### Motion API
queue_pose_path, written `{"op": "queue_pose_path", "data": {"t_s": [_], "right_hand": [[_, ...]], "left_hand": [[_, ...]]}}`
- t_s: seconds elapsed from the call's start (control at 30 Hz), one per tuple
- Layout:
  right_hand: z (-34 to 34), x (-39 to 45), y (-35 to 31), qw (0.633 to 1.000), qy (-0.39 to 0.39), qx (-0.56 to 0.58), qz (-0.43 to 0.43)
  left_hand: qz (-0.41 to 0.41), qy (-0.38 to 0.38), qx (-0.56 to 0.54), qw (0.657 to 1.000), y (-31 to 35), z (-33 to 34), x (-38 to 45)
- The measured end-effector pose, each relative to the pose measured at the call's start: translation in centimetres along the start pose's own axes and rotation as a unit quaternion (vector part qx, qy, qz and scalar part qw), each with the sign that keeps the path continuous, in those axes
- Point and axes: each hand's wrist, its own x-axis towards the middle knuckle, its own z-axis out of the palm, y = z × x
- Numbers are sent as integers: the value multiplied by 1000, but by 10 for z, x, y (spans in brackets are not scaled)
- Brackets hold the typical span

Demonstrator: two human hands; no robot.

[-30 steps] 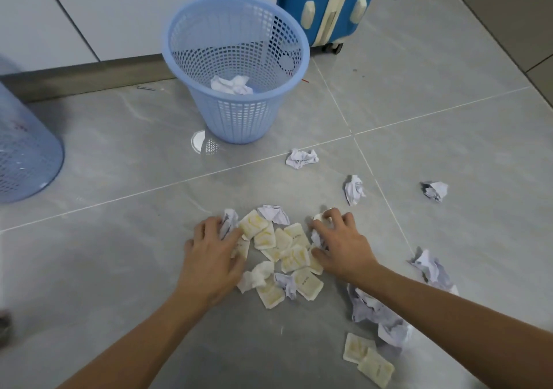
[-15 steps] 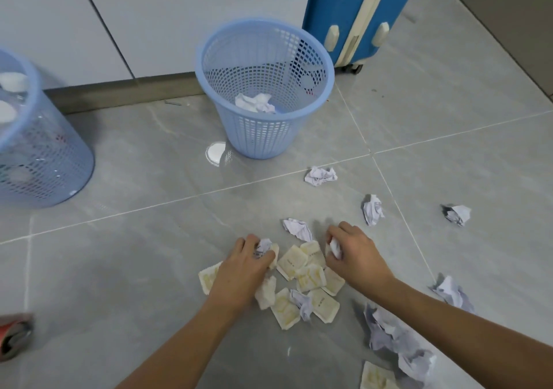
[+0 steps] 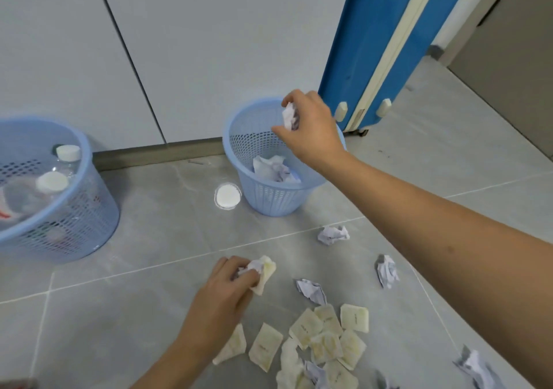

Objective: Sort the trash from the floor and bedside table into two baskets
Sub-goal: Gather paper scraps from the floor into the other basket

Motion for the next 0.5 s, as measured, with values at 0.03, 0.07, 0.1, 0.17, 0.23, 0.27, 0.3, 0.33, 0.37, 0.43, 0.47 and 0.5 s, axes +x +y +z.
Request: {"op": "queue_pose_path", "data": {"t_s": [0.03,0.07,0.1,0.17,0.23,0.27,0.3,0.33,0.37,0.43,0.47,0.5], "right_hand": [[4,4,3,999,-44,-19,14],[6,4,6,996,-74,-38,20],[5,2,9,995,-85,-53,20],[-3,-9,12,996,-51,-66,6],[-16,-33,15,998,22,-57,-19],[-22,-49,17,997,54,-45,-30],[-28,-68,20,996,76,-34,-37],[-33,-89,23,995,84,-26,-38],[-36,-112,27,996,81,-22,-36],[-38,-157,36,998,49,-24,-32],[-36,-180,41,999,24,-24,-34],[-32,-201,47,999,-8,-28,-35]], "left_hand": [[9,18,-7,1000,2,-13,9],[20,41,-8,999,2,-26,19],[28,64,-5,998,3,-40,31],[37,114,9,993,2,-66,59],[43,157,19,987,4,-88,93],[49,172,25,984,7,-97,112],[54,180,34,982,11,-103,131],[57,178,46,981,15,-107,152],[56,161,58,984,17,-107,172],[25,83,89,992,16,-98,212],[3,35,108,994,16,-93,226],[-23,-10,128,992,18,-88,235]]}}
